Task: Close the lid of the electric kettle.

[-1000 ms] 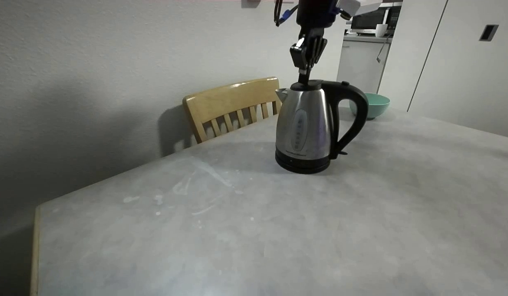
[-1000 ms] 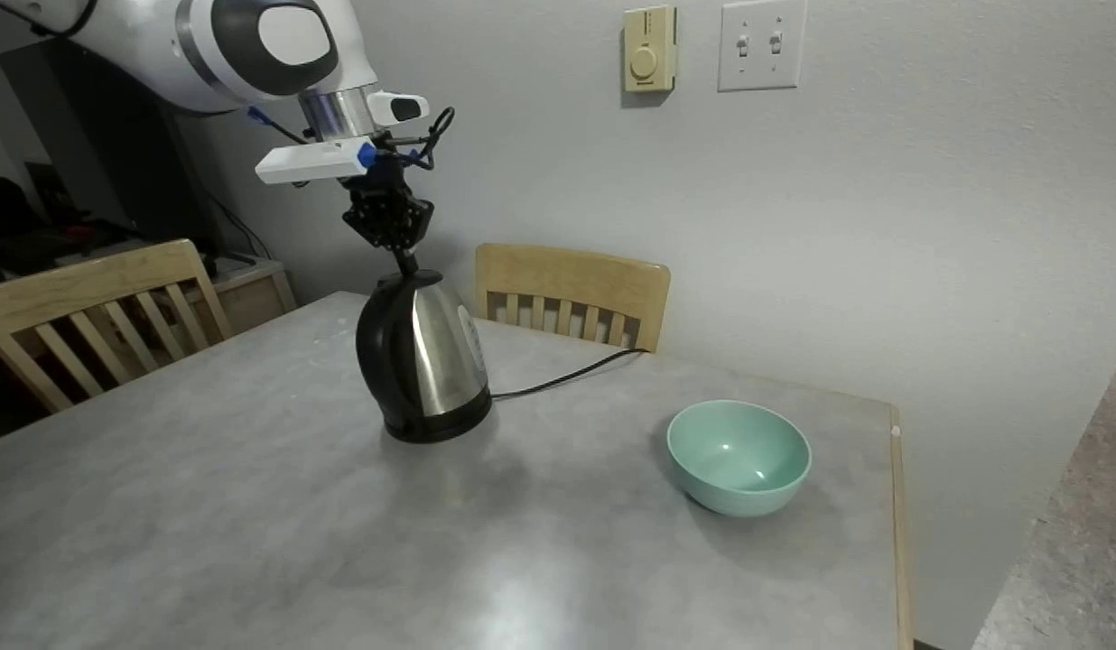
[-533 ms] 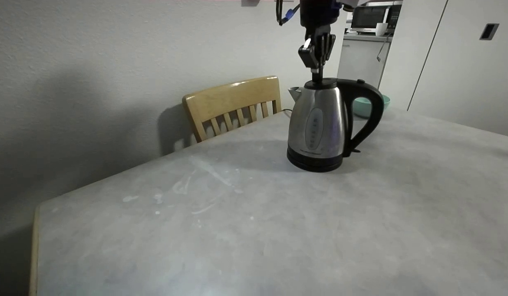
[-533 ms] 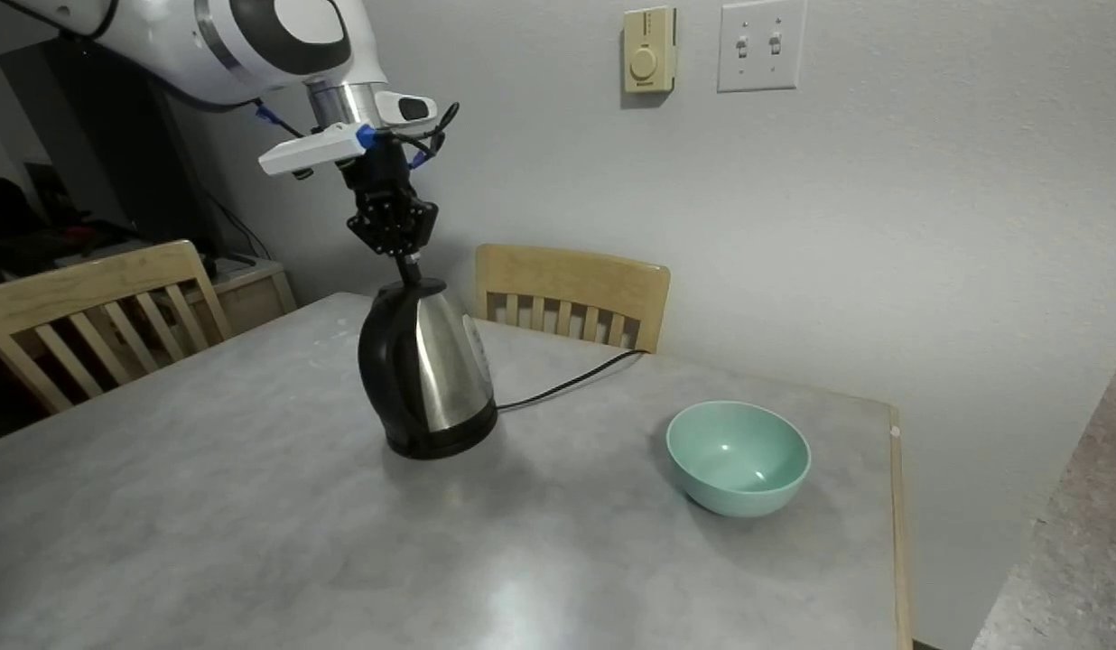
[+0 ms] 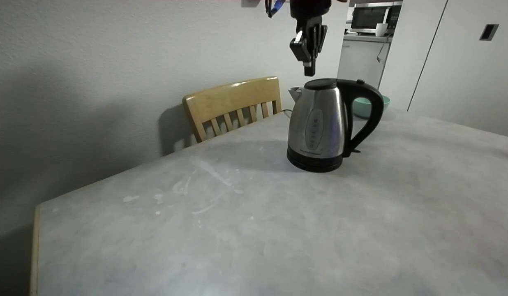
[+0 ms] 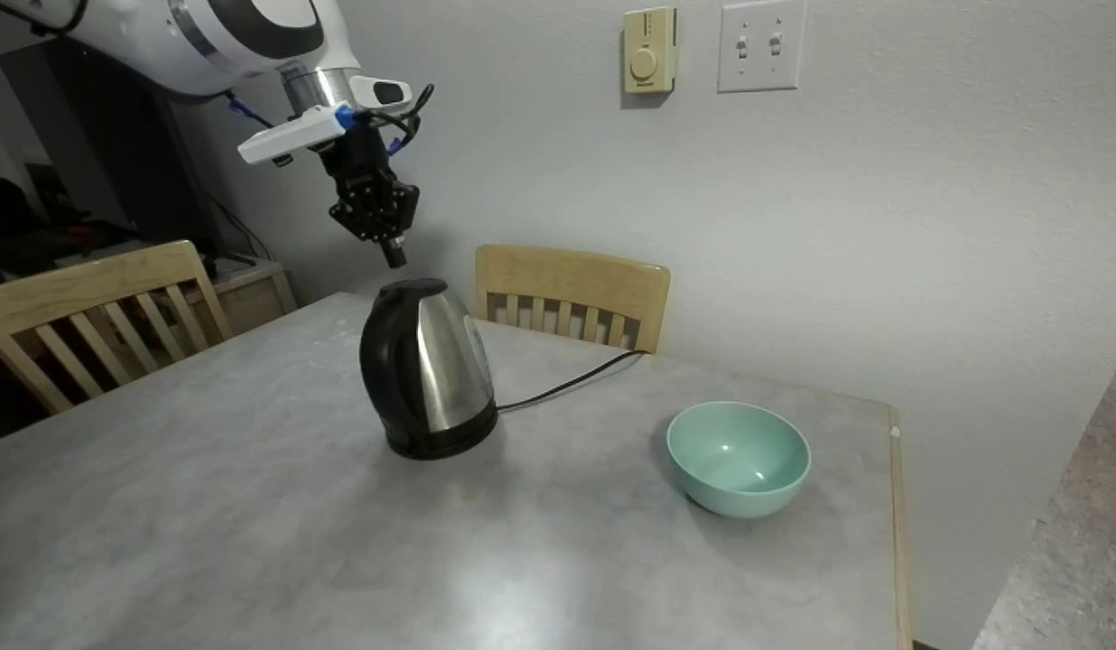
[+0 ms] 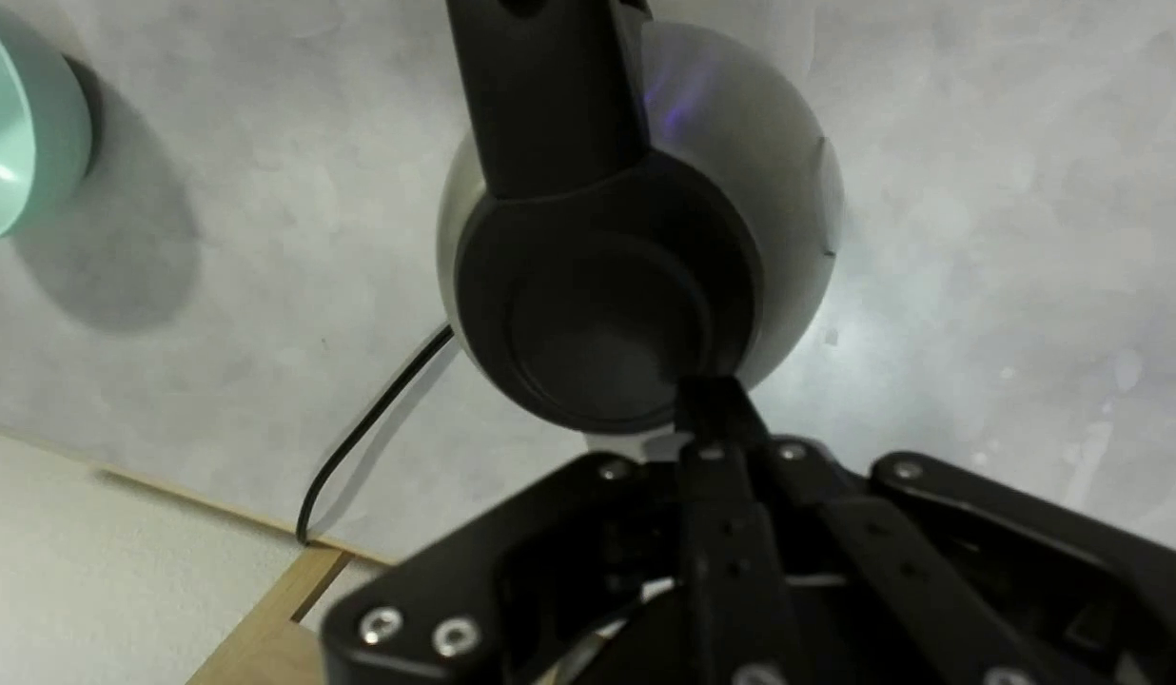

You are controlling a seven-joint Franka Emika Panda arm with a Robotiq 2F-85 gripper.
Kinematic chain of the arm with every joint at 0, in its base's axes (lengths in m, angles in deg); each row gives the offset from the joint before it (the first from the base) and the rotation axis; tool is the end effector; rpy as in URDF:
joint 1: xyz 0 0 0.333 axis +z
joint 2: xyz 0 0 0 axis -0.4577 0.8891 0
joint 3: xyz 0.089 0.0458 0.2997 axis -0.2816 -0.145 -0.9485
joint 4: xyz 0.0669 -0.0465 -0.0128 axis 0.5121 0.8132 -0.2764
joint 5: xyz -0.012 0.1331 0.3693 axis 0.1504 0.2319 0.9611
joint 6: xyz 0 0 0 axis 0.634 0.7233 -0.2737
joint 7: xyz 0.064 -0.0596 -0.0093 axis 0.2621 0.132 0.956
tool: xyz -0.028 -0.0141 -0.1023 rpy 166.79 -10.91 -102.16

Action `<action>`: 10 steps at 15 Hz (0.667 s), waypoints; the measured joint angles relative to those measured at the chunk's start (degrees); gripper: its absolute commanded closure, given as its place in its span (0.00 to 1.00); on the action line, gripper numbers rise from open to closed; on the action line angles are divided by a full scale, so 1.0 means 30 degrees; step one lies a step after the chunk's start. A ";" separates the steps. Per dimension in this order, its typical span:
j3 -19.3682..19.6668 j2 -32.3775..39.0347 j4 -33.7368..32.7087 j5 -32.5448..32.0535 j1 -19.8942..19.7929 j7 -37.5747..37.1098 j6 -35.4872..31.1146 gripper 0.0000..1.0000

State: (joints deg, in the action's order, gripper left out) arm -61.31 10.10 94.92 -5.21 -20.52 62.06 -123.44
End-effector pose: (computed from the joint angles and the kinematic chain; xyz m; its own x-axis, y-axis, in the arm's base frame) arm 0.6929 0.0729 0.3825 0.9714 0.2375 -0.0063 0.2333 -0.9485 0.2143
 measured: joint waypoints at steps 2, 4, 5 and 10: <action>0.0011 -0.0595 0.0041 -0.0434 0.0153 -0.0332 0.0000 1.00; 0.0052 -0.1211 0.0121 -0.0677 0.0162 -0.0712 0.0021 1.00; 0.0094 -0.1483 0.0170 -0.0738 0.0160 -0.0896 0.0037 1.00; 0.0218 -0.2130 0.0423 -0.0749 0.0148 -0.1560 0.0130 0.73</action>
State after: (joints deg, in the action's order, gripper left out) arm -60.65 3.71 96.19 -7.46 -20.08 57.38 -123.05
